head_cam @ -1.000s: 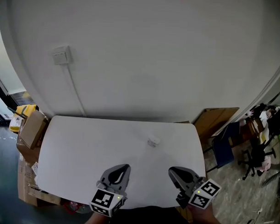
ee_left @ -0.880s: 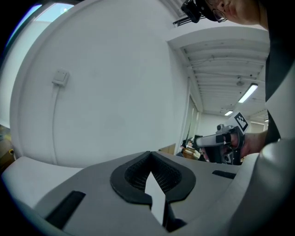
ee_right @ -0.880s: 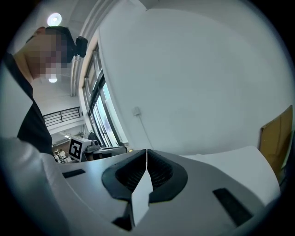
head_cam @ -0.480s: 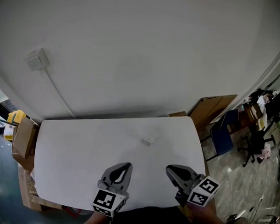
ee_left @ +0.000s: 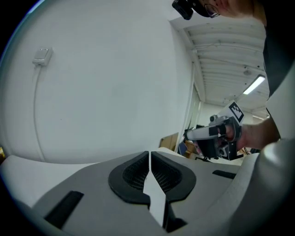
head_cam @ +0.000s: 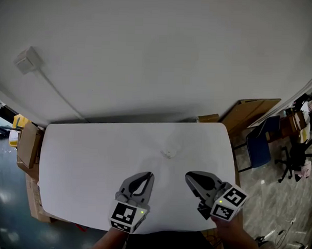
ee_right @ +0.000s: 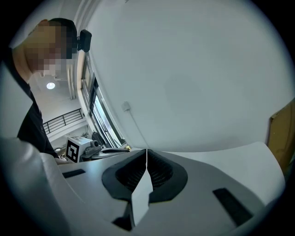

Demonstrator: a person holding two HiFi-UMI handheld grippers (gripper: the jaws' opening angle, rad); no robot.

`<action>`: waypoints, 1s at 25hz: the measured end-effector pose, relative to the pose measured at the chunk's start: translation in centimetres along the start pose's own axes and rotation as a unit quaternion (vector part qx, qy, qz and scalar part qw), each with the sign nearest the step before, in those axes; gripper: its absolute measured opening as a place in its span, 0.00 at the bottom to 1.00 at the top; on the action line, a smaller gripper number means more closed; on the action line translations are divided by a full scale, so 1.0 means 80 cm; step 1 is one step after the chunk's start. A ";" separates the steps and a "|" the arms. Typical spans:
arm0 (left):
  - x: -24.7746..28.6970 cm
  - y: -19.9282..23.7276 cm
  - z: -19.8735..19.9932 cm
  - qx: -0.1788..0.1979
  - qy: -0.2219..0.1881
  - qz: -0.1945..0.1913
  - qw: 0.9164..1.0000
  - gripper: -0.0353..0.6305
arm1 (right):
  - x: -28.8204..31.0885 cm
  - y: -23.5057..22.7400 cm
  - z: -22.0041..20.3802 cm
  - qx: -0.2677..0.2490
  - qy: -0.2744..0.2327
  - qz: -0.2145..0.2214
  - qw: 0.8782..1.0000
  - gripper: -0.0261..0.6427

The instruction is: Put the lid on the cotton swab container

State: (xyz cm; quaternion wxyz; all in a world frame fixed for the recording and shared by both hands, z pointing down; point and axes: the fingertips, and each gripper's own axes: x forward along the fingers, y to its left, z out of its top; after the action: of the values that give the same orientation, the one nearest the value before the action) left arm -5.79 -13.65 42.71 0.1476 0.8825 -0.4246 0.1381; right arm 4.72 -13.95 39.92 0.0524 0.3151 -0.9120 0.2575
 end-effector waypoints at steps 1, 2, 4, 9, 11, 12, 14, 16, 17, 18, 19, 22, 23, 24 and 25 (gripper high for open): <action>0.008 0.000 -0.004 0.000 0.004 -0.001 1.000 0.06 | 0.004 -0.008 -0.002 0.001 0.002 0.000 1.000 0.06; 0.016 0.000 -0.008 0.000 0.008 -0.003 1.000 0.07 | 0.008 -0.017 -0.005 0.002 0.006 -0.001 1.000 0.06; 0.032 0.001 -0.019 -0.002 0.018 -0.007 1.000 0.11 | 0.017 -0.034 -0.013 0.006 0.015 -0.004 1.000 0.06; 0.069 0.013 -0.048 -0.007 0.043 -0.011 0.999 0.21 | 0.037 -0.067 -0.027 0.013 0.032 -0.008 0.999 0.06; 0.082 0.017 -0.060 -0.006 0.053 -0.013 0.998 0.24 | 0.045 -0.077 -0.029 0.012 0.037 -0.009 0.999 0.06; 0.088 0.020 -0.065 -0.005 0.058 -0.014 0.998 0.26 | 0.050 -0.081 -0.029 0.011 0.040 -0.008 0.999 0.06; 0.099 0.025 -0.076 -0.003 0.066 -0.015 0.998 0.28 | 0.061 -0.087 -0.030 0.007 0.047 -0.004 0.999 0.06; 0.111 0.028 -0.085 0.000 0.075 -0.017 0.997 0.31 | 0.070 -0.094 -0.032 0.004 0.054 0.001 0.999 0.06; 0.117 0.029 -0.089 0.002 0.078 -0.017 0.997 0.32 | 0.075 -0.098 -0.034 0.004 0.057 0.002 0.998 0.06; 0.123 0.031 -0.094 0.003 0.081 -0.018 0.997 0.33 | 0.079 -0.101 -0.035 0.003 0.060 0.003 0.998 0.06; 0.128 0.033 -0.098 0.005 0.083 -0.018 0.996 0.35 | 0.083 -0.105 -0.038 0.002 0.063 0.003 0.998 0.06; 0.145 0.037 -0.106 0.011 0.082 -0.023 0.996 0.39 | 0.094 -0.119 -0.043 0.003 0.071 0.002 0.997 0.07; 0.151 0.037 -0.108 0.014 0.082 -0.024 0.996 0.41 | 0.098 -0.125 -0.044 0.003 0.074 0.001 0.997 0.06; 0.157 0.039 -0.111 0.016 0.085 -0.025 0.996 0.43 | 0.101 -0.131 -0.045 0.003 0.077 0.002 0.997 0.07; 0.163 0.040 -0.115 0.018 0.089 -0.024 0.996 0.44 | 0.105 -0.136 -0.045 0.003 0.080 0.002 0.997 0.07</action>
State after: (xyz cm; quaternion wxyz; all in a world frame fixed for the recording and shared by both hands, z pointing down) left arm -1.59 -21.30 56.42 0.1724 0.8792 -0.3855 0.2205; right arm 4.32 -23.99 49.95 0.1236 0.2919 -0.9048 0.2844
